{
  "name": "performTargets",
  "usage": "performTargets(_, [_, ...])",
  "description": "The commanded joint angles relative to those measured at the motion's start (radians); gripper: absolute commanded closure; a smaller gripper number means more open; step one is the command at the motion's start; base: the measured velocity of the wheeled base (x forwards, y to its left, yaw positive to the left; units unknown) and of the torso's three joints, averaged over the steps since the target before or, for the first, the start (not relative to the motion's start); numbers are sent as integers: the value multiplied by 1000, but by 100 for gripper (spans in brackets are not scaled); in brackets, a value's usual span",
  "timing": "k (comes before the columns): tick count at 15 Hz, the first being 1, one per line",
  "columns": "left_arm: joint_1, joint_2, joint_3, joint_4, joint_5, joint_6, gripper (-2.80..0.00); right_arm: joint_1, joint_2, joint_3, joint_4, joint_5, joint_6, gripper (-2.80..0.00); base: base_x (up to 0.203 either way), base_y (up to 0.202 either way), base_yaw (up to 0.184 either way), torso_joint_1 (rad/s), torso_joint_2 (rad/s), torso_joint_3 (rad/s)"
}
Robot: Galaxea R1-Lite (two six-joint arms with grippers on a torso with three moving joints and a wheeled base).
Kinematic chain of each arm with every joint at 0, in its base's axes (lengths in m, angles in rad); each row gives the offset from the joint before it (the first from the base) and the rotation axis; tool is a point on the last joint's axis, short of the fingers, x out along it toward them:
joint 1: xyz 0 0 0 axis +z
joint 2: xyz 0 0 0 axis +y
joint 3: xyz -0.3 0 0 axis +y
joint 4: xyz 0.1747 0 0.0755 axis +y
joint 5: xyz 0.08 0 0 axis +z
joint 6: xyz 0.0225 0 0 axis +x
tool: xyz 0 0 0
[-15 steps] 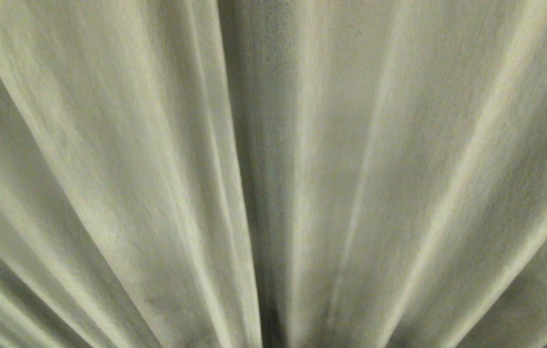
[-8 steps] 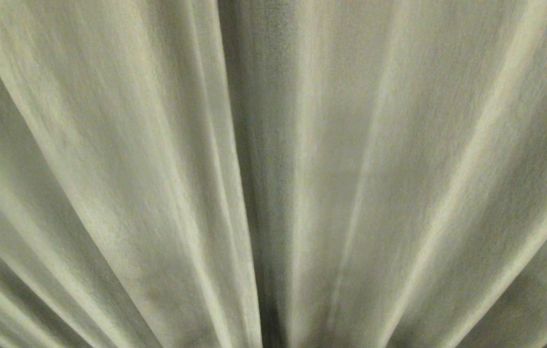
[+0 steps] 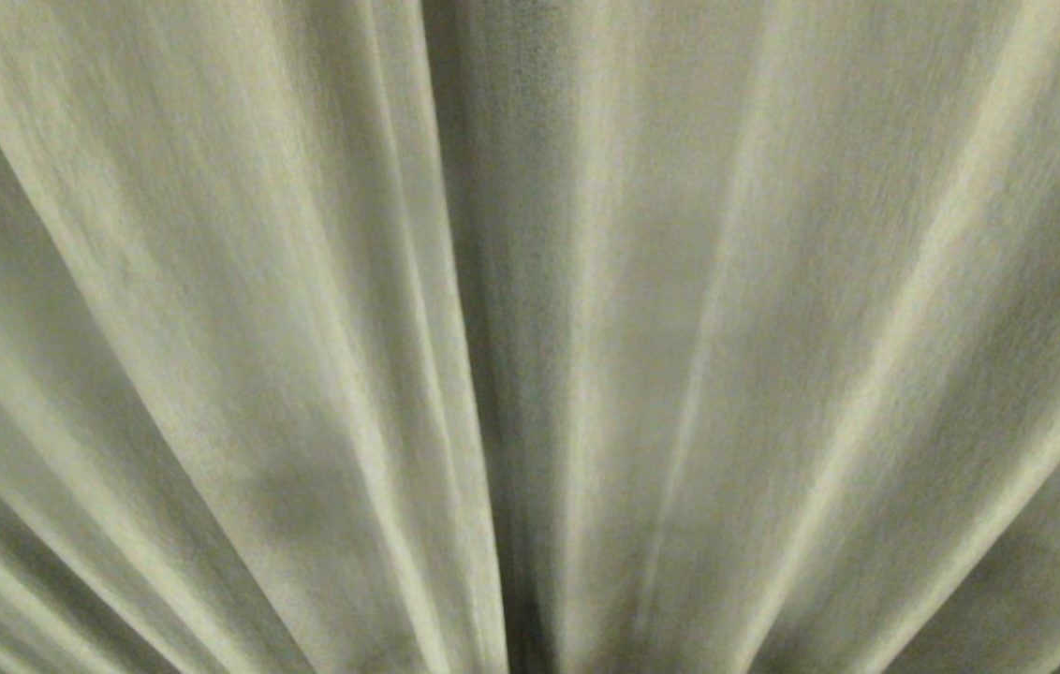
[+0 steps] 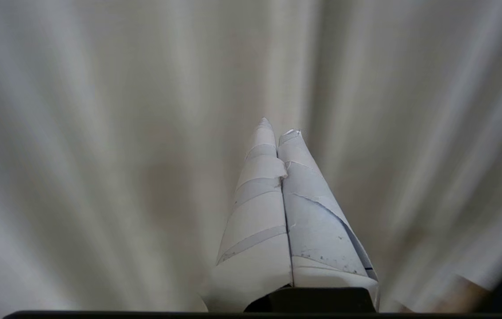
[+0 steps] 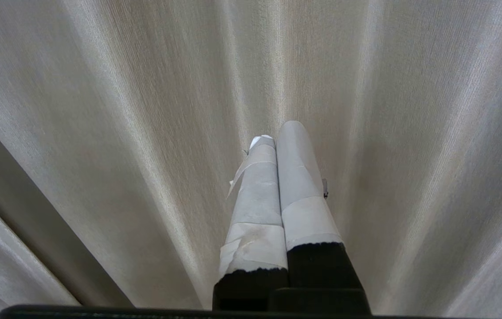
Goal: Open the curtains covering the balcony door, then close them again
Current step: Pull the outer curtains open on both sides
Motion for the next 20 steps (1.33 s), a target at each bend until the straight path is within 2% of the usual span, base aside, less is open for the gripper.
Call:
performTargets(1, [-1, 185, -81, -11, -97, -15, 0, 1, 0, 0, -1, 0, 0, 0, 0, 0, 0, 0, 0, 0])
performTargets(3, [-3, 313, -139, -54, -162, -25, 0, 0, 0, 0, -1, 0, 0, 0, 0, 0, 0, 0, 0, 0])
performTargets(6, [-51, 471, -206, -155, -197, -24, 0, 1, 0, 0, -1, 0, 0, 0, 0, 0, 0, 0, 0, 0])
performTargets(7, [-97, 509, -223, -188, -200, -24, -280, 1, 0, 0, -1, 0, 0, 0, 0, 0, 0, 0, 0, 0])
performTargets(11, [-243, 602, -274, -223, -196, -25, -280, 0, 0, 0, -1, 0, 0, 0, 0, 0, 0, 0, 0, 0])
performTargets(16, [-267, 749, -375, -232, -188, -19, -280, 1, 0, 0, -1, 0, 0, 0, 0, 0, 0, 0, 0, 0])
performTargets(18, [-281, 801, -413, -246, -118, -4, -280, 0, 0, 0, -1, 0, 0, 0, 0, 0, 0, 0, 0, 0])
performTargets(20, [-328, 861, -451, -252, 44, 40, -280, 1, 0, 0, -1, 0, 0, 0, 0, 0, 0, 0, 0, 0])
